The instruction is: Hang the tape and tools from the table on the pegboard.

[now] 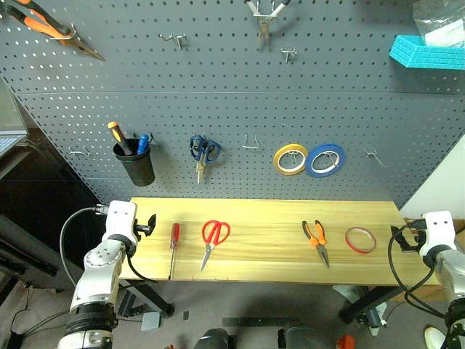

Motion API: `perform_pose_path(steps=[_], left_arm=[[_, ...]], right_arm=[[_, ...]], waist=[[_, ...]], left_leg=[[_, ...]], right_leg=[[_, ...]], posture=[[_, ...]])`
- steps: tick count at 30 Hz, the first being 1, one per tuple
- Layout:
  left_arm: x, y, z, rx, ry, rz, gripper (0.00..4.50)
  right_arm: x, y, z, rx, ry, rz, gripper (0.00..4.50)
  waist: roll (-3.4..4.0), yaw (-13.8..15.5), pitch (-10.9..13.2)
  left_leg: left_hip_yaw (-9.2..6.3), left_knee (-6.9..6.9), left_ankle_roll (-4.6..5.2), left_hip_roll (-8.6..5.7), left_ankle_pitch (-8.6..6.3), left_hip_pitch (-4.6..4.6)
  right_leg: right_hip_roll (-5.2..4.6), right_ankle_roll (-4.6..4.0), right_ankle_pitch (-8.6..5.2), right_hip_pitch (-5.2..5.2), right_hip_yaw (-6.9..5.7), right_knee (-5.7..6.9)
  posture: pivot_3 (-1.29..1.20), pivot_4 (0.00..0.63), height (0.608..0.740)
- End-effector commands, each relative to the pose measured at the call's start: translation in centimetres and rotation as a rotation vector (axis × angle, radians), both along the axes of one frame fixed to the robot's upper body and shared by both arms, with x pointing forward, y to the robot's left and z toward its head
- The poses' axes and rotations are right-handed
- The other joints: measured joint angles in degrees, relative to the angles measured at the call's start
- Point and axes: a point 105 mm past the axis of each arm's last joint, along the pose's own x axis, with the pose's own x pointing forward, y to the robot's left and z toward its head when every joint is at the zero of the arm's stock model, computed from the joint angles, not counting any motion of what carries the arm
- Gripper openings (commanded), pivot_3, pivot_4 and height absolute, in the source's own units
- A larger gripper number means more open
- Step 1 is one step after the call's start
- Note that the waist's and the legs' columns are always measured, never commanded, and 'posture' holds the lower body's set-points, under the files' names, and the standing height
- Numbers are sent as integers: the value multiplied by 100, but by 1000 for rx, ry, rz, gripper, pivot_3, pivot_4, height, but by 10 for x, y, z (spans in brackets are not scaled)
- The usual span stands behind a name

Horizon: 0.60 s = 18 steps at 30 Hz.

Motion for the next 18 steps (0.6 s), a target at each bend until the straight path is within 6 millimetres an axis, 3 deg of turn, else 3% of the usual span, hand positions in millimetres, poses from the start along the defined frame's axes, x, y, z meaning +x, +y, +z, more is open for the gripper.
perform_pose_path(steps=[1,10,16,18], left_arm=[[6,2,16,31,-53,-9,4167],[0,6,11,25,-42,37,4167],[-7,1,11,37,-26,72,4167],[-7,-11,7,-37,4,59,4167]], right_arm=[[9,-7,23,-31,-73,2,4500],[14,4,25,-30,-68,62,4500],[18,30,24,12,-36,160,4500],[17,42,22,26,0,210,4500]], waist=[[-1,5,0],[-1,13,-1],[-13,16,23],[-23,25,72]], left_leg=[[2,1,1,0,-1,0],[3,0,10,0,-6,-2],[17,1,27,-2,-16,-7],[13,2,27,0,-17,-10]], right_leg=[[0,0,0,0,1,0],[0,15,9,7,8,-30],[0,26,16,7,14,-53],[-1,26,16,8,19,-52]], posture=[[-72,0,740],[-72,0,740],[-83,51,740],[-93,80,740]])
